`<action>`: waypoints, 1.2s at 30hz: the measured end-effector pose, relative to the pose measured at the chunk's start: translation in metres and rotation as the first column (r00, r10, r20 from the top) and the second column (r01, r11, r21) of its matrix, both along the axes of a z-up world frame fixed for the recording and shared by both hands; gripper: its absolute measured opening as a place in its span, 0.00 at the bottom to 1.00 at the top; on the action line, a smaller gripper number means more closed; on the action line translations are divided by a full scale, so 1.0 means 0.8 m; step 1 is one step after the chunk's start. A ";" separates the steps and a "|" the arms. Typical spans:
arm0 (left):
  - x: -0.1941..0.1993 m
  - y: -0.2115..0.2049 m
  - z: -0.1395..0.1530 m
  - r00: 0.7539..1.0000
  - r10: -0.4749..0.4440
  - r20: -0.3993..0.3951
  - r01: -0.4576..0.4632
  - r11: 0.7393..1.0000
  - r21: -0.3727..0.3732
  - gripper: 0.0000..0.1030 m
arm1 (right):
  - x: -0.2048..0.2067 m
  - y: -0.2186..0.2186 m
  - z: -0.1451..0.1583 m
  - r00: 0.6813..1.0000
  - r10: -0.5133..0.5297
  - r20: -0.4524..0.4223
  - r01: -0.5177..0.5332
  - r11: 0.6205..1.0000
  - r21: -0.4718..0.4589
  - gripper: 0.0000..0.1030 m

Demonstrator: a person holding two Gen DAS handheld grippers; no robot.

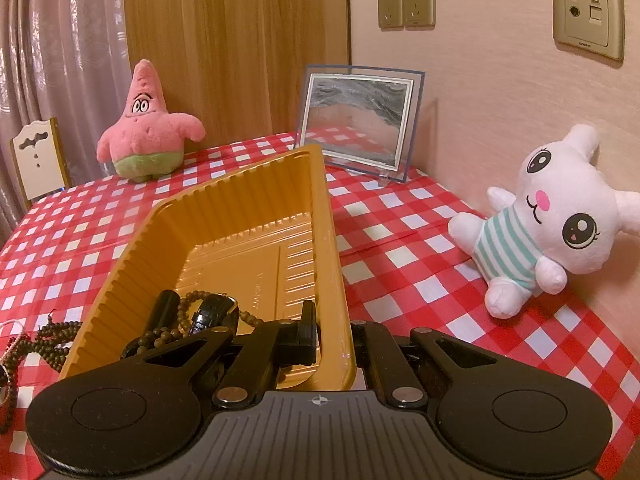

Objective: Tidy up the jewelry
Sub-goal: 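Return the left tool to the pile and grasp the silver chain, then lift the silver chain and lower it into the orange tray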

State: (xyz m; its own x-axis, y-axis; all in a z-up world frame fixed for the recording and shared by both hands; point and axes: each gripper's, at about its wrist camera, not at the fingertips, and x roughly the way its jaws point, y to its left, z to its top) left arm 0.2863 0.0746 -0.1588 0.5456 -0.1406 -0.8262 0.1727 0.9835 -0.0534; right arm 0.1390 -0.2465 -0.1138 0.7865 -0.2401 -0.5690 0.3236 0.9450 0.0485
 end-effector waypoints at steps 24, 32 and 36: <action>-0.032 -0.011 0.239 0.908 -0.100 0.407 0.186 0.966 -0.177 0.02 | 0.000 0.000 0.003 1.000 0.000 0.013 0.000 1.000 0.004 0.04; -0.029 -0.074 0.271 0.852 -0.218 0.477 0.346 0.917 -0.200 0.02 | 0.000 0.002 0.003 1.000 0.000 0.018 0.000 1.000 0.005 0.04; -0.017 -0.117 0.262 0.844 -0.273 0.462 0.411 0.883 -0.228 0.02 | 0.001 0.003 0.003 1.000 -0.001 0.021 0.001 1.000 0.006 0.04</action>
